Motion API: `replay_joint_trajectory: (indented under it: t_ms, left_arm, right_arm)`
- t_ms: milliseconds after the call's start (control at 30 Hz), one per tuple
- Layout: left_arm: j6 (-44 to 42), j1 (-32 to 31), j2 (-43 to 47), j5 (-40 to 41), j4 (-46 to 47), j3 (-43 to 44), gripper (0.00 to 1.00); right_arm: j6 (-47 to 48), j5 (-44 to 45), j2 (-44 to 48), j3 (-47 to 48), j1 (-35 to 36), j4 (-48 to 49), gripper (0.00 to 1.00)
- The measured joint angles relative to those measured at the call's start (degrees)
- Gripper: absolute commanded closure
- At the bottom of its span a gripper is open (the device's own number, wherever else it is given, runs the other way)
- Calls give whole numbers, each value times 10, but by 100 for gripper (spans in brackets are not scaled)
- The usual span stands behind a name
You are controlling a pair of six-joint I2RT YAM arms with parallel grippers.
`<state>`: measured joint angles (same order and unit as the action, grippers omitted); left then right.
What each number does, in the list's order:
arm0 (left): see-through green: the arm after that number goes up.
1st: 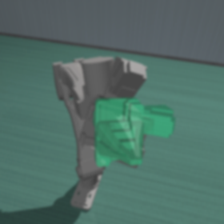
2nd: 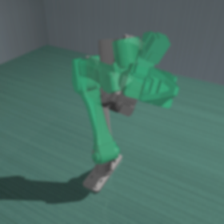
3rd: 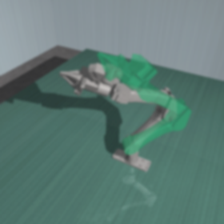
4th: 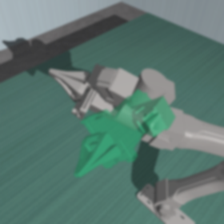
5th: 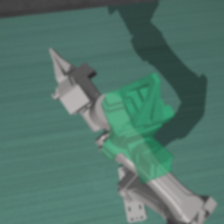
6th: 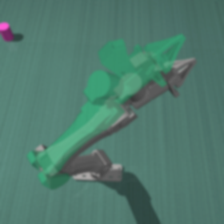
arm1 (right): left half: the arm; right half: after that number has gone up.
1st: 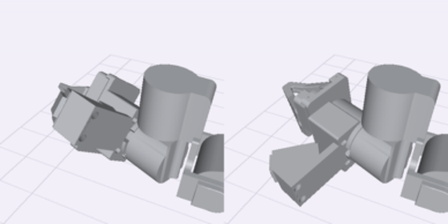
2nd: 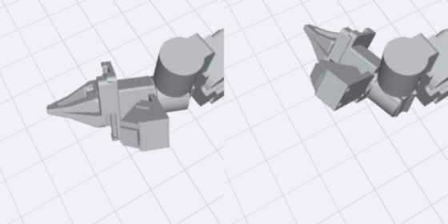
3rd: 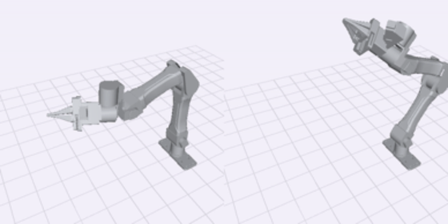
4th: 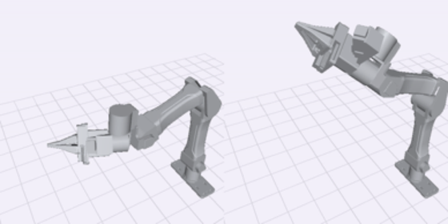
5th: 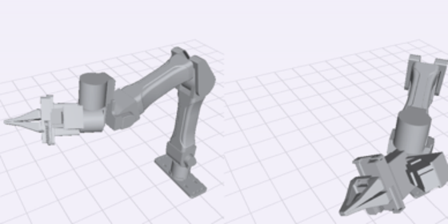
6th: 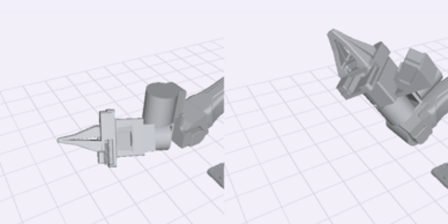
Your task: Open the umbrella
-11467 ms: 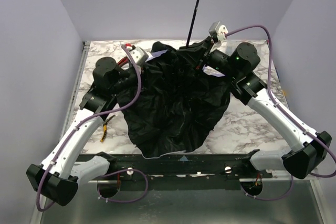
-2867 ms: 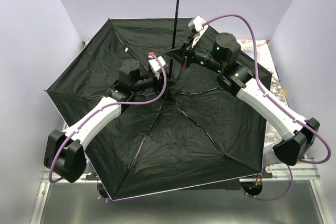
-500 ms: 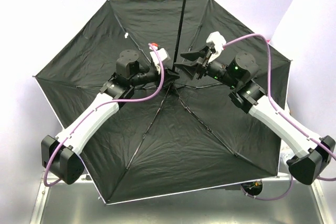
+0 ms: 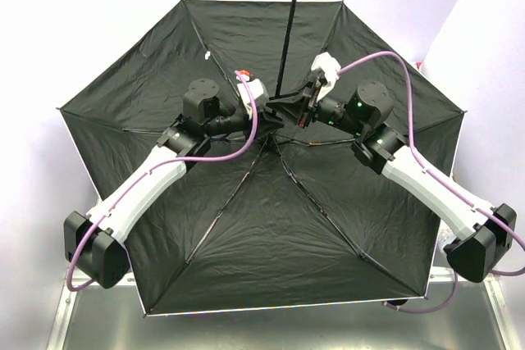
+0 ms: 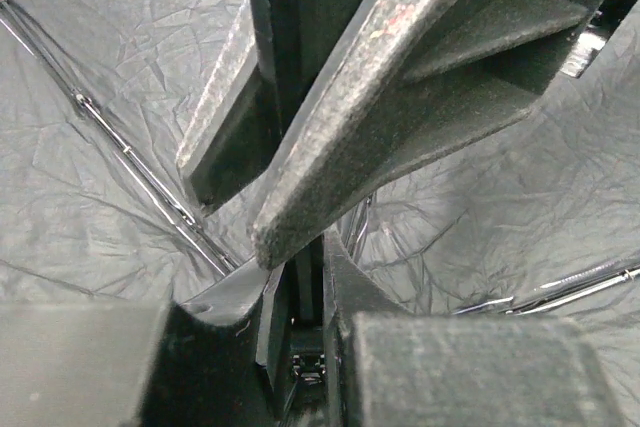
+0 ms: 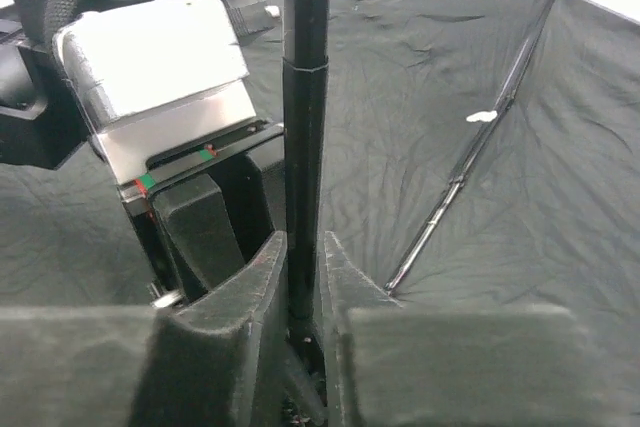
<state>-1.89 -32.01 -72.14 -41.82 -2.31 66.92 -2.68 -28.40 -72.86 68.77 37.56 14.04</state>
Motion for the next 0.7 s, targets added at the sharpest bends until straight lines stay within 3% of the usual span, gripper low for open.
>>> replay_joint_trajectory:
  t_ms: [133, 233, 433, 567, 700]
  left_arm:
    - [-3, 1, 3, 0, -14, 0, 53]
    - [-13, 2, 20, -8, -28, 1, 34]
    - [-132, 17, 102, 26, -116, 13, 20]
    - [-265, 22, 161, 104, -139, 42, 18]
    - [-316, 41, 190, 142, -126, 68, 19]
  right_arm:
    - [-12, -12, -5, 0, 2, 0, 100]
    - [-8, -5, -12, 0, 3, -13, 100]
    - [59, 12, -15, 0, -2, -60, 100]
    - [108, 21, -15, 0, -4, -108, 100]
    - [153, 25, -15, 3, -5, -141, 100]
